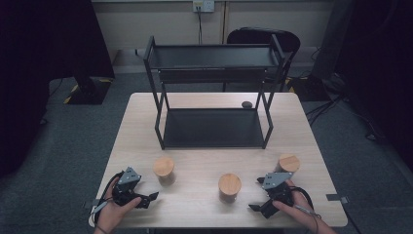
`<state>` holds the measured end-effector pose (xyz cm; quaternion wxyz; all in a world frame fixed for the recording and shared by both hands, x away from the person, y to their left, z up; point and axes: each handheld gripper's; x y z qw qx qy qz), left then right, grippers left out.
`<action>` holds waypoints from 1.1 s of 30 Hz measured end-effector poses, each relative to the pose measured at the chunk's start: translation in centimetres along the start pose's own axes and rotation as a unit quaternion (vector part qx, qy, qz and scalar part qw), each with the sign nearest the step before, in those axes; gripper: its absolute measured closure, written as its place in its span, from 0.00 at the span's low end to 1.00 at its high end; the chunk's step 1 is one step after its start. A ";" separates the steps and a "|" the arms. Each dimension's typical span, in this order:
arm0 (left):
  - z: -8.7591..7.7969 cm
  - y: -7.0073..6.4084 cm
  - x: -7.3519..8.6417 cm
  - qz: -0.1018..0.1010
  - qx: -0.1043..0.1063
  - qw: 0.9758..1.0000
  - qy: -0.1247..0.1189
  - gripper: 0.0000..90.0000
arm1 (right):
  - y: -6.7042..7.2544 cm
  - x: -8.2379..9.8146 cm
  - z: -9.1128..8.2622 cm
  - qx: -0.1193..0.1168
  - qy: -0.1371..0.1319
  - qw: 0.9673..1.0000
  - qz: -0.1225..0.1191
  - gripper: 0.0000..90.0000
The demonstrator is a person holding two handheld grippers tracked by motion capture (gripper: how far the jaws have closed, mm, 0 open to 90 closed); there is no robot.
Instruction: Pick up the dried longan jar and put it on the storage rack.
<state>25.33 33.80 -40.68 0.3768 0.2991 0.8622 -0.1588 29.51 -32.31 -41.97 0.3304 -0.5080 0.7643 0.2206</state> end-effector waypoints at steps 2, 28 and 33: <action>0.1 0.0 -0.1 0.000 0.002 1.000 -0.003 0.04 | 0.0 0.0 0.0 0.000 0.000 1.000 0.000 0.00; 1.7 0.5 -1.1 -0.007 0.013 0.999 -0.028 0.04 | 0.0 0.0 0.0 0.000 0.000 1.000 0.000 0.00; 2.1 0.7 -1.2 -0.012 0.017 0.999 -0.031 0.04 | 0.0 0.0 0.0 0.000 0.000 1.000 0.000 0.00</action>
Point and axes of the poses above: each handheld gripper's, and its own axes: z roughly forward along the jaws, x roughly out of its underside, y roughly to its left, and after that the axes turned 2 degrees about -x, right-handed
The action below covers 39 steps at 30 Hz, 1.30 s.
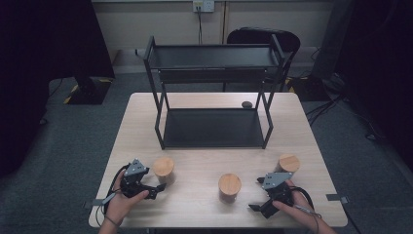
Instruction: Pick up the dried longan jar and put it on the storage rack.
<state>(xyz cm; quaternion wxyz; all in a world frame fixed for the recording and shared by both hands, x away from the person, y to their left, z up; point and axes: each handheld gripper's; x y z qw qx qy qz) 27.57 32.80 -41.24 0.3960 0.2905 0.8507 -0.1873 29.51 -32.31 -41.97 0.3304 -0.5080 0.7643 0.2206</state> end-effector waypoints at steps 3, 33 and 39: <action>0.2 0.1 0.0 -0.002 0.005 1.000 -0.003 0.04 | 0.0 0.0 0.0 0.000 0.000 1.000 0.000 0.00; 2.2 -0.5 -1.0 0.011 0.017 1.000 -0.016 0.09 | 0.1 0.0 0.0 0.001 0.000 1.000 0.001 0.00; 2.7 -0.8 -1.2 0.017 0.016 1.000 -0.018 0.12 | 0.1 0.0 0.0 0.001 0.000 1.000 0.001 0.00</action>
Point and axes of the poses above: each handheld gripper's, and its own axes: z roughly forward along the jaws, x roughly out of its underside, y roughly to its left, and after that the axes turned 2 degrees about -x, right-handed
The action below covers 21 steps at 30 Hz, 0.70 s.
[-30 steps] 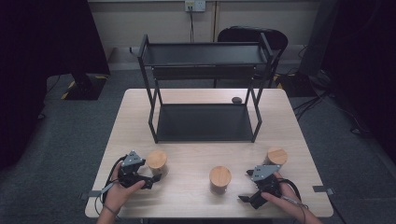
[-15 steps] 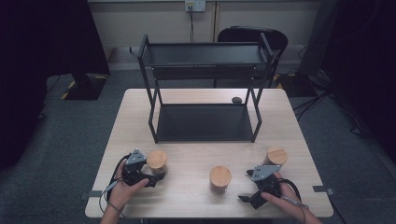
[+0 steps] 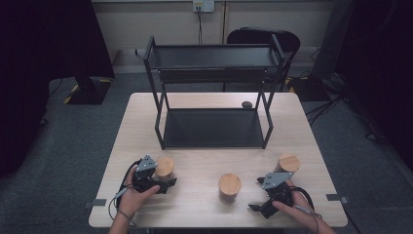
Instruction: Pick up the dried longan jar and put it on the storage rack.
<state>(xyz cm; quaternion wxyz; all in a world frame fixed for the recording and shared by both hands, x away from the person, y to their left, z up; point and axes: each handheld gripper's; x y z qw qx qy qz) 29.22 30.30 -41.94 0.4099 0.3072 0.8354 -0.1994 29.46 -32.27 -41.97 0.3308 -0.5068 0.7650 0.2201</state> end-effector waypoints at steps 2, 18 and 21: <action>0.1 -0.1 0.0 -0.001 -0.003 1.000 -0.001 0.13 | 0.0 0.0 0.0 0.000 0.000 1.000 0.000 0.00; 0.7 -0.5 0.1 0.000 -0.015 1.000 -0.019 0.21 | 0.0 0.0 0.0 0.000 0.001 1.000 0.000 0.00; 0.8 -0.7 0.0 0.000 -0.018 1.000 -0.019 0.22 | 0.0 0.0 0.0 0.000 0.001 1.000 0.000 0.00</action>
Point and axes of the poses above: each handheld gripper's, and its own axes: z roughly forward along the jaws, x roughly out of its underside, y roughly to its left, and after that the axes turned 2 degrees about -x, right-handed
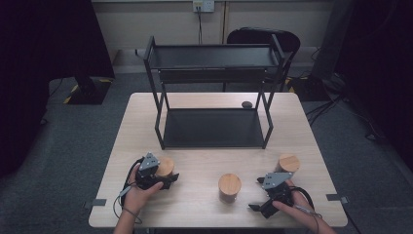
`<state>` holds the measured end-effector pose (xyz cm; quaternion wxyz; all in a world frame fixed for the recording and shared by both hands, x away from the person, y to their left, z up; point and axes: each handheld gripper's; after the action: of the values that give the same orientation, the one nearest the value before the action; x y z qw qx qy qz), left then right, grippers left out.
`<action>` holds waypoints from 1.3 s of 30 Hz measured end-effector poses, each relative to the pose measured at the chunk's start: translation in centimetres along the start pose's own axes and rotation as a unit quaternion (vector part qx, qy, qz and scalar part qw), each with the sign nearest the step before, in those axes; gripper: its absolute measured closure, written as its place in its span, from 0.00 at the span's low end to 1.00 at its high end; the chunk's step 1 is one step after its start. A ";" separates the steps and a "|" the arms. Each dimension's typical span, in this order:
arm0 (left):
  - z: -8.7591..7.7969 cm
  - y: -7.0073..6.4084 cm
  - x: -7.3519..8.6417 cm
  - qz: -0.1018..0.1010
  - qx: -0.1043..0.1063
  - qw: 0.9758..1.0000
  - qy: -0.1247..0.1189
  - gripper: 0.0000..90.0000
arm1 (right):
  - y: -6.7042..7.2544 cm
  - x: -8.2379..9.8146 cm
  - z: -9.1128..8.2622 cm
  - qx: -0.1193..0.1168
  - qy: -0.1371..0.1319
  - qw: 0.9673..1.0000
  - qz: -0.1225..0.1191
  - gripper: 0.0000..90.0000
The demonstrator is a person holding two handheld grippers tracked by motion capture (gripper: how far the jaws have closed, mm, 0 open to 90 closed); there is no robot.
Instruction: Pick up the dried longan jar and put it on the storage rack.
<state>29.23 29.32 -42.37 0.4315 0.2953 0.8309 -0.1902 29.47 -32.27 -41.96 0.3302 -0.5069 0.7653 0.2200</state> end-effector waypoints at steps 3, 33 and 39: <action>0.0 -0.3 0.0 0.002 -0.009 1.000 -0.003 0.24 | 0.0 0.0 0.0 0.000 0.000 1.000 0.000 0.00; -0.3 -0.7 -1.0 0.007 -0.022 1.000 0.005 0.28 | 0.0 0.0 0.0 0.000 0.000 1.000 0.000 0.00; -0.1 -0.8 -1.5 0.010 -0.020 1.000 0.006 0.28 | 0.0 0.0 0.0 0.000 0.000 1.000 0.000 0.00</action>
<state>29.32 28.35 -41.01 0.4341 0.2962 0.8342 -0.1673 29.45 -32.26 -41.96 0.3305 -0.5065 0.7654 0.2200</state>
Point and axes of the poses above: each handheld gripper's, and its own axes: z roughly forward along the jaws, x roughly out of its underside, y roughly to its left, and after that the axes turned 2 degrees about -x, right-handed
